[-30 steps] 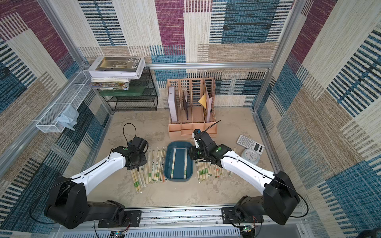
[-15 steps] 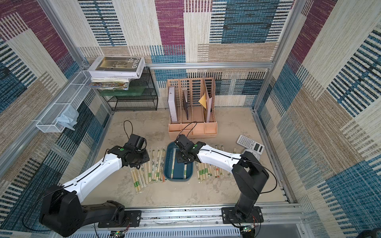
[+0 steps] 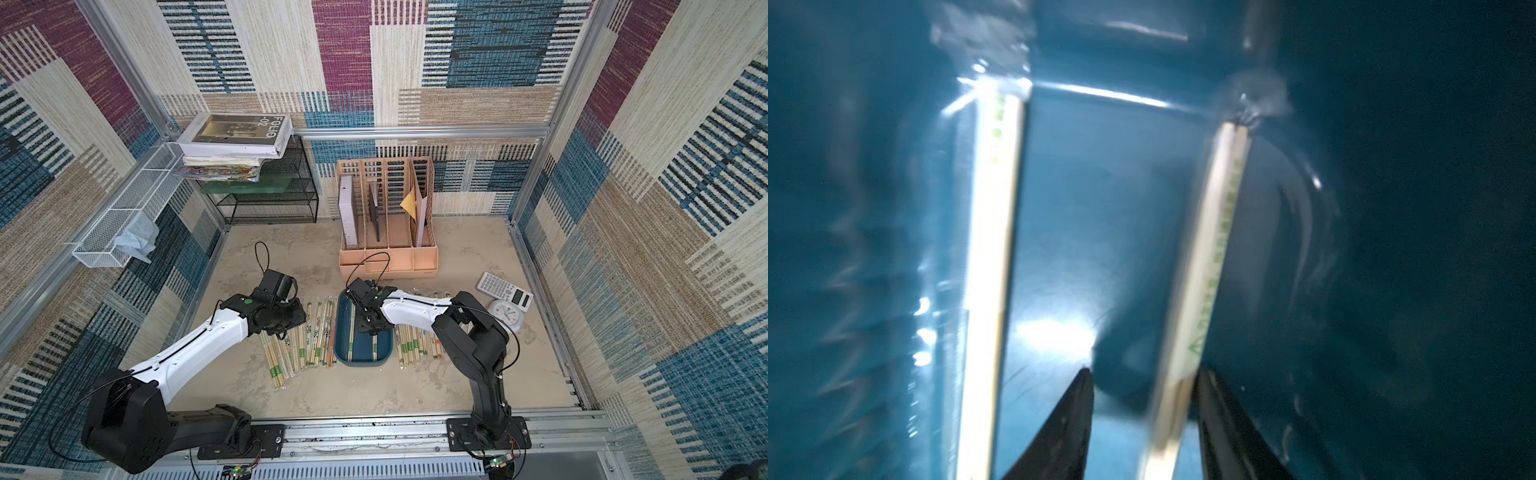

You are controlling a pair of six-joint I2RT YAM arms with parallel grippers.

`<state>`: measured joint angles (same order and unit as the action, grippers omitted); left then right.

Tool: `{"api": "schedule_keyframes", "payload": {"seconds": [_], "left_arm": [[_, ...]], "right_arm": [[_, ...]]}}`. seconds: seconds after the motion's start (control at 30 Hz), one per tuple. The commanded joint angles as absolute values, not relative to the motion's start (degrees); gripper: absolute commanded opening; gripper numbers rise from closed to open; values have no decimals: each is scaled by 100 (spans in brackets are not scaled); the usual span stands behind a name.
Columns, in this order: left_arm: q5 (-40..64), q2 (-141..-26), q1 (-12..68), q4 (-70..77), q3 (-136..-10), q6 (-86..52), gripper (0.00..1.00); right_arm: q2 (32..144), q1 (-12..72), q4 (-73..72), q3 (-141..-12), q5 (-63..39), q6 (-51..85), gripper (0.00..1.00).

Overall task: Take the paired disposable chopsticks out of the storage box
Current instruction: Pick up the paired disposable chopsticks from the storage box.

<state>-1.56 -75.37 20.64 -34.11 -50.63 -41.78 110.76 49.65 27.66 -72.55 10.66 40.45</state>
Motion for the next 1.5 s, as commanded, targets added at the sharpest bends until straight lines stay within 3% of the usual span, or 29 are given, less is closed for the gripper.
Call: {"api": "schedule_keyframes", "payload": {"seconds": [0.0,0.13,0.27,0.6,1.1,1.47], "left_arm": [[-140,-7550,2065,-3323,-5071,-4102,44],[-141,-7565,2065,-3301,-5058,-4112,44],[-150,-7576,2065,-3306,-5070,-4120,44],[-167,-7620,2065,-3366,-5116,-4084,44],[-101,-7638,2139,-3402,-5249,-4085,43],[-199,-7813,2456,-3478,-5531,-4165,44]], "right_arm": [[11245,4957,2879,-7286,1066,4123,44],[11312,4957,2809,-7286,1040,4118,39],[11301,4953,2750,-7295,999,4087,25],[10926,4957,2717,-7446,962,3982,9],[9437,4664,2856,-7489,1125,3756,8],[8050,3506,2492,-5889,768,3380,9]]}}
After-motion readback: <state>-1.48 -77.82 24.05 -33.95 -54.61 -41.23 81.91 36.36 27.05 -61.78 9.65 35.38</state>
